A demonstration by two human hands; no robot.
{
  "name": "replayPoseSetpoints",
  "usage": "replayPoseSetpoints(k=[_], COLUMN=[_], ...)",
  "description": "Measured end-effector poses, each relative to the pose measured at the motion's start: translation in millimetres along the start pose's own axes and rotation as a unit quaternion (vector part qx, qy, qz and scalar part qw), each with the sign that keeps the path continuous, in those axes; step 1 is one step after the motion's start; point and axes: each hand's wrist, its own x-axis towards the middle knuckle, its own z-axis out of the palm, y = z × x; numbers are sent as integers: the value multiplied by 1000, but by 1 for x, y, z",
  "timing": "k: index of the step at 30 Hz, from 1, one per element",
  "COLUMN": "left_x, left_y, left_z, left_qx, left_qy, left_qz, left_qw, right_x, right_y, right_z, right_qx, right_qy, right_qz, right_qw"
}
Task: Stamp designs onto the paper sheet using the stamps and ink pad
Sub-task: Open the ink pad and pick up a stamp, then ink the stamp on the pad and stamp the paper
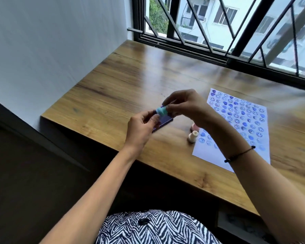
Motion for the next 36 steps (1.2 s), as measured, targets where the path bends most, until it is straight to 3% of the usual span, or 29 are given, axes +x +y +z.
replayPoseSetpoints(k=[4,11,14,17,20,22,27,30,36], left_x=[3,7,11,13,10,7,1,0,-1], left_y=[5,6,0,-13,-30,-35,-36,-34,-33], left_z=[-12,-16,-19,-22,-18,-15,-11,-10,-10], left_qx=[8,-37,-86,-90,-53,-4,108,133,129], left_qy=[22,30,58,111,153,163,165,175,201], left_qz=[22,12,-12,-29,-36,-15,45,35,35], left_qw=[999,999,995,989,986,987,979,975,970], right_x=[1,6,12,25,28,27,41,34,31], right_y=[2,1,3,9,29,38,30,36,27], right_z=[17,33,28,24,44,55,36,45,46], right_qx=[62,44,-80,-279,-478,-528,-499,-533,-488], right_qy=[-4,52,126,171,90,39,49,16,13], right_qz=[17,-29,-82,-130,-138,-151,-173,-163,-184], right_qw=[998,997,985,936,863,835,848,830,853])
